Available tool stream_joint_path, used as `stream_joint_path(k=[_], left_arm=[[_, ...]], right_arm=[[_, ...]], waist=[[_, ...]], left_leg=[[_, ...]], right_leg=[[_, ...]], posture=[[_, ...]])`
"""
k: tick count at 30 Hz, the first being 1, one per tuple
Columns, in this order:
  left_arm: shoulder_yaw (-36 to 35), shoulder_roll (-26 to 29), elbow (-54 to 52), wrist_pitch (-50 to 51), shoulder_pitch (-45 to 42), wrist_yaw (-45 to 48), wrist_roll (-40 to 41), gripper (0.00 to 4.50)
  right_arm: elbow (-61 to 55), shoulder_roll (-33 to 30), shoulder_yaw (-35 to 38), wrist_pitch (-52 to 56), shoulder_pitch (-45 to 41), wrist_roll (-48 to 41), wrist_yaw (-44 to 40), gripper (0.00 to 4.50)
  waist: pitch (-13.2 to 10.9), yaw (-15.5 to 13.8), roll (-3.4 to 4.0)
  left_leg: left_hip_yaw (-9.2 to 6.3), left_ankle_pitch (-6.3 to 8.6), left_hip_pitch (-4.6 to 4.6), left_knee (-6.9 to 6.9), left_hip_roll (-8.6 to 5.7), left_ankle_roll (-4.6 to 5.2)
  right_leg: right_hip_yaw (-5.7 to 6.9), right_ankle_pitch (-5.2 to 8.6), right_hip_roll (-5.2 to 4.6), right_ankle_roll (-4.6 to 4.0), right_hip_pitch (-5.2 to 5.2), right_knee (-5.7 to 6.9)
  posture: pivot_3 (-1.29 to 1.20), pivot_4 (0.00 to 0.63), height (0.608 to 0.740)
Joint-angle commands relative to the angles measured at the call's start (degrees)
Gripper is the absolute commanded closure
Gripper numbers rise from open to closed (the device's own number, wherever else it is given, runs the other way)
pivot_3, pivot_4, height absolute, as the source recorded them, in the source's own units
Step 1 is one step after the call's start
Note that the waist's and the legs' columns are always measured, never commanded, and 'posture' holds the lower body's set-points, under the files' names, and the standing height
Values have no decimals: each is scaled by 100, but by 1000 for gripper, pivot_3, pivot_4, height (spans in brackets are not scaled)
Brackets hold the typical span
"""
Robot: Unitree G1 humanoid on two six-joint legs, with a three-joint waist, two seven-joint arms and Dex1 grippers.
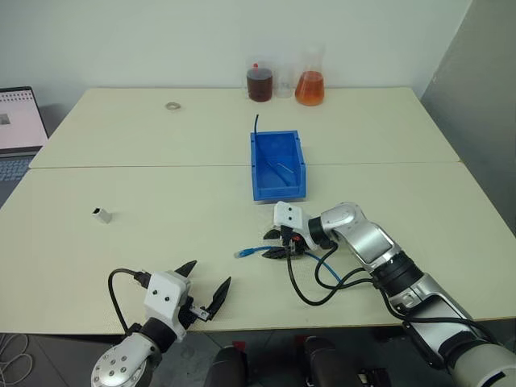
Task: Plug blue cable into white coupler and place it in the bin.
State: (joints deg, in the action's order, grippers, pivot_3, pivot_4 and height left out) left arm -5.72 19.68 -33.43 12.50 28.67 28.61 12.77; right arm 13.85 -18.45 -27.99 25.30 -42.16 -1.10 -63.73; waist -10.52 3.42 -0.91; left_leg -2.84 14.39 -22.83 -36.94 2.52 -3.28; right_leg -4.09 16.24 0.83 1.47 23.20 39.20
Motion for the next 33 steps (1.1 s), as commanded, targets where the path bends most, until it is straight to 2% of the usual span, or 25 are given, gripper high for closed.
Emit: stream_joint_path(k=[1,5,8,11,13,20,27,28,33], left_arm=[[-222,403,18,217,-377,346,355,0],[-396,1077,329,518,-1036,966,763,0],[-412,1583,807,533,-1545,1549,929,0],[-41,2015,1720,229,-2309,2411,804,0],[401,2152,2525,-172,-2897,2852,419,0],[1271,1862,4283,-952,-4389,3777,8,0],[1648,1442,5150,-1722,-4843,4093,-266,0],[1656,1420,5193,-1760,-4857,4142,-265,384],[1673,1428,5255,-1887,-4819,4392,-247,1518]], right_arm=[[-763,-279,395,409,52,-256,-52,970],[-1942,-852,799,1305,386,-727,-172,38],[-2834,-1416,1197,1950,706,-1189,-272,13],[-3569,-2069,1713,2469,989,-1741,-446,13],[-3952,-2352,2008,2870,1063,-2222,-558,13],[-4325,-2725,2465,3393,1286,-2826,-137,13],[-4446,-2737,2673,3576,1548,-2955,575,13],[-4468,-2771,2699,3588,1585,-2983,620,0],[-4513,-2940,2795,3605,1705,-3143,755,0]], waist=[[0,-15,0],[-2,-95,-5],[-1,-124,-7],[-2,-151,-6],[-4,-146,-3],[-4,-145,-6],[0,-162,-6],[0,-169,-6],[1,-172,-6]], left_leg=[[-2,0,0,-1,0,0],[-12,-1,1,-5,-2,0],[-12,-1,0,-5,-2,0],[-11,-1,1,-4,-2,0],[-9,-1,3,-3,0,0],[-10,-1,1,-5,1,1],[-9,-1,0,-7,-4,1],[-8,-1,-1,-7,-5,1],[-9,-1,-1,-7,-7,1]], right_leg=[[1,0,2,0,0,2],[10,5,5,-5,-1,16],[12,6,5,-7,-1,17],[12,8,5,-9,1,17],[12,8,8,-10,1,17],[13,9,12,-12,1,20],[10,8,7,-11,-1,23],[9,8,6,-11,-1,22],[9,8,5,-10,-1,22]], posture=[[0,150,740],[0,150,740],[0,150,740],[0,150,740],[0,150,740],[0,150,740],[0,150,740],[0,150,740],[0,150,740]])
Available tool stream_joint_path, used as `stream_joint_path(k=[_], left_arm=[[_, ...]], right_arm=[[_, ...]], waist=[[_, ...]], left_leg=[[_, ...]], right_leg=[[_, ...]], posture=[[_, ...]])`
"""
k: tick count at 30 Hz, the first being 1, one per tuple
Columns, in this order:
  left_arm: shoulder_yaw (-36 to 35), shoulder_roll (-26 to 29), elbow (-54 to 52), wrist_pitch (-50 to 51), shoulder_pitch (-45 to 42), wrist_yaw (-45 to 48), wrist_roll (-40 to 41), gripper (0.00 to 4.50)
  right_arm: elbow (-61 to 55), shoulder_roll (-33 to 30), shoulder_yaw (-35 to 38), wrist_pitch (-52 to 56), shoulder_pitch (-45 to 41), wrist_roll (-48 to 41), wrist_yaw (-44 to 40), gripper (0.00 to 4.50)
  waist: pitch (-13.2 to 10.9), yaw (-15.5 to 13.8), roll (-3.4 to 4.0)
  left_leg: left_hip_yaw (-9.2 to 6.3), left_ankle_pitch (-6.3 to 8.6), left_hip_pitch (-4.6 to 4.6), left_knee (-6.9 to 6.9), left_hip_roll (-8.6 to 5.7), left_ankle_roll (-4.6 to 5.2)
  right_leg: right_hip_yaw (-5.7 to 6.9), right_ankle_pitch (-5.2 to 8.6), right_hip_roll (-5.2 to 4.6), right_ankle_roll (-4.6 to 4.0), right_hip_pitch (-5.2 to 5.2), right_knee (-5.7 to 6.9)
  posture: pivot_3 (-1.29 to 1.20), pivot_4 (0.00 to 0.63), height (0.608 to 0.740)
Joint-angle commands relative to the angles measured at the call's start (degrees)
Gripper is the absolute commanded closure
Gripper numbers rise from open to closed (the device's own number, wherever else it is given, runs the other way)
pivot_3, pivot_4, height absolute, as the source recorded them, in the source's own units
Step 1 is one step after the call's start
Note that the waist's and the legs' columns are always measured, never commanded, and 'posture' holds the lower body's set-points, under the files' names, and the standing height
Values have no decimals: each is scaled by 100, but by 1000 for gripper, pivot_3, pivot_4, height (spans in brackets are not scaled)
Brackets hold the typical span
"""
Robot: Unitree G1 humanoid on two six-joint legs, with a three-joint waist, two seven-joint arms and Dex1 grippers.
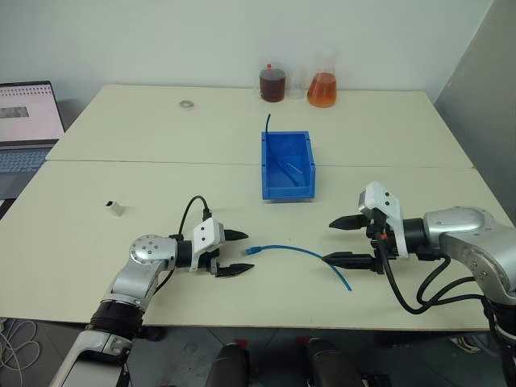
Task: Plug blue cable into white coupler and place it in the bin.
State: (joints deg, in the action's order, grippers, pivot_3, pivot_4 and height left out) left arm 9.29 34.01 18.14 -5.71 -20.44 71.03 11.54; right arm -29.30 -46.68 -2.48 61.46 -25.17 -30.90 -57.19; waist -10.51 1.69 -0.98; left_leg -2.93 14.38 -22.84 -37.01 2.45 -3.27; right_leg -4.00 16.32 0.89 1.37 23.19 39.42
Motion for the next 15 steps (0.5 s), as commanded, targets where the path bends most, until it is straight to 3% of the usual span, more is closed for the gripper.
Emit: stream_joint_path(k=[1,12,15], left_arm=[[160,6,114,-84,103,177,-124,1682],[65,167,222,-249,341,148,-210,4221],[23,183,135,-114,332,89,-169,4275]], right_arm=[[-184,-129,243,-16,4,-179,126,0],[-1,-214,197,-91,-49,-315,229,0],[17,-180,182,-88,-81,-339,262,0]], waist=[[1,3,1],[10,13,11],[11,15,12]], left_leg=[[0,0,1,0,0,0],[-1,-2,10,0,2,3],[0,-3,12,0,6,5]], right_leg=[[0,0,0,0,0,1],[-1,3,3,5,-3,9],[-1,6,7,10,-3,10]], posture=[[0,150,740],[0,150,740],[0,150,740]])
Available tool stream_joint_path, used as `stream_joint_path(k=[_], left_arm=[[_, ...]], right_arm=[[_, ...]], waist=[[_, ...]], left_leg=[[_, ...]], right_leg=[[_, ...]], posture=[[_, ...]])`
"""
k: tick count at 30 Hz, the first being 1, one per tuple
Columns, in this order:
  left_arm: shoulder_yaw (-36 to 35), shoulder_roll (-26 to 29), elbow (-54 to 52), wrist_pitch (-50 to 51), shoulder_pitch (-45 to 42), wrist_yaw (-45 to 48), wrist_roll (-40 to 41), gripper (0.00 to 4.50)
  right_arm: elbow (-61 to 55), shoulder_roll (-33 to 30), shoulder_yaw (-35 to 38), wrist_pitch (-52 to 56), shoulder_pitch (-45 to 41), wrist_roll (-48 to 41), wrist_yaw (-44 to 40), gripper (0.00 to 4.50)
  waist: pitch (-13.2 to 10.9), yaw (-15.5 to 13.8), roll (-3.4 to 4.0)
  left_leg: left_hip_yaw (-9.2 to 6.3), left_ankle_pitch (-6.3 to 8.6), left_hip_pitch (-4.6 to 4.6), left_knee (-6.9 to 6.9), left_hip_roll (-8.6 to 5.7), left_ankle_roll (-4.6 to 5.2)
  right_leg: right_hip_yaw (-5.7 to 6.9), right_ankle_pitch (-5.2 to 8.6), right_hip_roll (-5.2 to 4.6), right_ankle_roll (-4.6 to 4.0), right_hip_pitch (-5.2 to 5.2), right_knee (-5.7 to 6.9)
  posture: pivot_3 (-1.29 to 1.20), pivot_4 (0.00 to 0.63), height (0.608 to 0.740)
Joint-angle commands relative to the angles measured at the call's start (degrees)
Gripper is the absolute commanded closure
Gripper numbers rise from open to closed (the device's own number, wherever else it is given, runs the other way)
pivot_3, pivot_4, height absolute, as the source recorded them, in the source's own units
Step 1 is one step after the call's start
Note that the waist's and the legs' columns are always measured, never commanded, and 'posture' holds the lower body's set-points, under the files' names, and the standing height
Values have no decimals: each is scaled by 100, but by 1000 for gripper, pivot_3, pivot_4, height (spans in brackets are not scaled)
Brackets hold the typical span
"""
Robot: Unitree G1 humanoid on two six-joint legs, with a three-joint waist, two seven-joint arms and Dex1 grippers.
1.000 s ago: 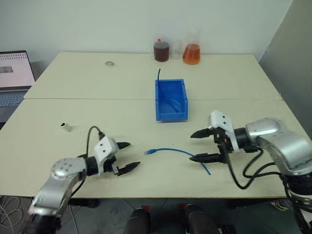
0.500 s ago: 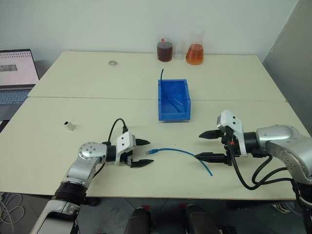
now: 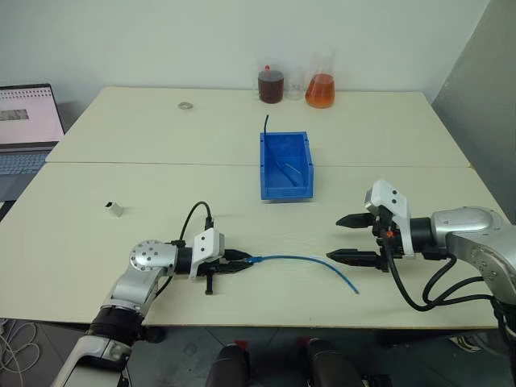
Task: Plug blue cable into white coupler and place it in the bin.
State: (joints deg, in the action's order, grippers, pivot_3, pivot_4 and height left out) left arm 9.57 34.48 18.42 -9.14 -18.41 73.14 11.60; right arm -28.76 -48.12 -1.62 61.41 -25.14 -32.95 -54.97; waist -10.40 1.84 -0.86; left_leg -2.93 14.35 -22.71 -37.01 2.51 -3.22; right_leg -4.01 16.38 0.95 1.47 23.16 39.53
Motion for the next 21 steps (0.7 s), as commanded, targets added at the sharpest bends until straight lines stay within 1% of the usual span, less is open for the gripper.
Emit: stream_joint_path(k=[1,4,7,10,12,17,21], left_arm=[[-26,136,62,318,123,-154,-151,4275],[-146,81,-178,959,27,-378,17,4275],[-379,-115,-929,2328,-342,-870,572,4275],[-755,-435,-1986,3985,-1004,-1508,1580,4275],[-1071,-705,-2459,4905,-1422,-2035,2247,4275],[-1875,-1368,-3060,6455,-2149,-3255,3811,4275],[-2386,-1572,-3062,7287,-2445,-3823,5099,4275]], right_arm=[[-42,-5,108,-59,-102,-156,73,0],[-57,115,196,22,-177,-248,223,0],[-80,412,451,254,-304,-513,569,0],[-78,1060,956,670,-450,-1046,1142,0],[-128,1514,1304,986,-542,-1544,1488,0],[-25,2522,1996,1514,-847,-2567,2557,0],[345,2856,2328,1543,-1063,-2998,3186,0]], waist=[[0,2,1],[0,4,1],[-2,4,-2],[-16,1,-27],[-23,-16,-39],[-21,23,-36],[-21,60,-35]], left_leg=[[0,0,0,0,0,1],[0,-1,1,0,0,2],[-2,-3,-1,-2,0,4],[-11,-4,-13,-9,0,5],[-20,-4,-22,-13,0,4],[-16,-3,-20,-5,-5,2],[-20,-3,-18,1,2,2]], right_leg=[[0,0,0,0,0,0],[-1,0,1,1,0,4],[1,6,2,11,1,9],[6,8,2,16,7,16],[13,1,2,4,7,15],[9,-7,-6,-9,5,9],[13,-6,-2,-12,9,13]], posture=[[0,150,740],[0,150,740],[0,150,740],[0,150,740],[0,150,740],[0,150,740],[0,150,740]])
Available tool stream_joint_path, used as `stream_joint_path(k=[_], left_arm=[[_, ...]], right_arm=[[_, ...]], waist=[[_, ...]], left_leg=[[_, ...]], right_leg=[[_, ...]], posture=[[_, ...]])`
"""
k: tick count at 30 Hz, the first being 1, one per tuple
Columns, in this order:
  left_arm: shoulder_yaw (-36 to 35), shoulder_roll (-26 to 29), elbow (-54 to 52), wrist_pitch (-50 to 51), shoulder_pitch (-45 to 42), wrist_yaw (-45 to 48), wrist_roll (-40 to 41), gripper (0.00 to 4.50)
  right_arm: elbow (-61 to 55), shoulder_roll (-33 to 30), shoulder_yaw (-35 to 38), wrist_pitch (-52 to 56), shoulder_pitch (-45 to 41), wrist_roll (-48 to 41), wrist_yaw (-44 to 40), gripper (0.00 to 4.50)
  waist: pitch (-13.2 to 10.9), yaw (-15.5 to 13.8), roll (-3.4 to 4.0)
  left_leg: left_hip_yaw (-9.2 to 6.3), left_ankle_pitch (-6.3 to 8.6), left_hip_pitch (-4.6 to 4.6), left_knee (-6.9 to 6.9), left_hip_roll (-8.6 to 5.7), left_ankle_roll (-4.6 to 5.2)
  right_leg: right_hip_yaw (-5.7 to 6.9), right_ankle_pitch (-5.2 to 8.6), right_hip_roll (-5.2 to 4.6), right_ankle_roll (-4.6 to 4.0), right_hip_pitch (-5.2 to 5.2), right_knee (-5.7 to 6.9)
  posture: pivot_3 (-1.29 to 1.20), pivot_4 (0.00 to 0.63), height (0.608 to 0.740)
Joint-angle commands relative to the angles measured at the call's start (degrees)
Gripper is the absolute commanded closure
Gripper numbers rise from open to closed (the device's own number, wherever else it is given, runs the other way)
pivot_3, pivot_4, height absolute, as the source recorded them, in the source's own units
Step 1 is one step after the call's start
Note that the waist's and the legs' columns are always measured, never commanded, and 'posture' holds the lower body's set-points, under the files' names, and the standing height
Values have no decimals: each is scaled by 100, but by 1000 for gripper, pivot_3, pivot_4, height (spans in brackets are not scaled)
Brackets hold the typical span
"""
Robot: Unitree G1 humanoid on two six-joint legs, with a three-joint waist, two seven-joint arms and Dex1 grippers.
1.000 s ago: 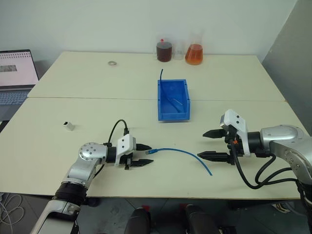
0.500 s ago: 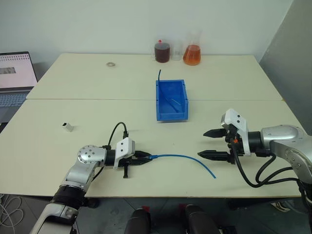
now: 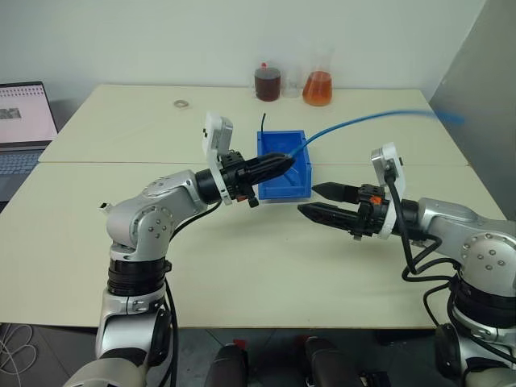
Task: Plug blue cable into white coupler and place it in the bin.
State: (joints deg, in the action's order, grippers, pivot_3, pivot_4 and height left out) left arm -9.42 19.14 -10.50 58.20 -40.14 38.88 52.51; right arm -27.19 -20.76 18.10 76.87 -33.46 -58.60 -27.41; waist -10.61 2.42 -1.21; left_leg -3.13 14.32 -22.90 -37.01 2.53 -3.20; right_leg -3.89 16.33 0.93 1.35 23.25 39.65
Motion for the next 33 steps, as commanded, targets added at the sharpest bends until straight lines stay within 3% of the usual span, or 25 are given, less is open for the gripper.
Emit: stream_joint_path(k=[1,9,20,21,33], left_arm=[[-588,-33,-119,725,-304,-487,1334,4275],[-645,142,-7,1271,-204,-763,2502,4275],[-476,168,-100,1122,-84,-954,2639,4275],[-479,175,-99,1123,-79,-969,2664,4275],[-441,282,-178,1031,29,-1162,2864,4275]], right_arm=[[328,122,457,3,-318,-608,526,0],[1199,-251,679,-143,-758,-2971,1442,0],[1323,-732,-181,-749,-818,-4026,1816,0],[1338,-757,-238,-801,-833,-4053,1808,369],[1511,-1001,-611,-1178,-868,-4280,1712,2987]], waist=[[0,1,0],[0,13,0],[0,32,0],[0,33,0],[0,26,0]], left_leg=[[-1,0,0,-1,-1,0],[3,0,2,-3,-6,0],[7,0,0,-1,-6,0],[7,0,0,0,-6,0],[8,0,-5,3,-5,0]], right_leg=[[1,0,1,0,0,2],[-2,1,-1,-1,0,4],[-6,2,0,1,0,-2],[-6,2,0,1,0,-3],[-6,2,-1,2,0,-17]], posture=[[0,150,740],[0,150,740],[0,150,740],[0,150,740],[0,150,740]])
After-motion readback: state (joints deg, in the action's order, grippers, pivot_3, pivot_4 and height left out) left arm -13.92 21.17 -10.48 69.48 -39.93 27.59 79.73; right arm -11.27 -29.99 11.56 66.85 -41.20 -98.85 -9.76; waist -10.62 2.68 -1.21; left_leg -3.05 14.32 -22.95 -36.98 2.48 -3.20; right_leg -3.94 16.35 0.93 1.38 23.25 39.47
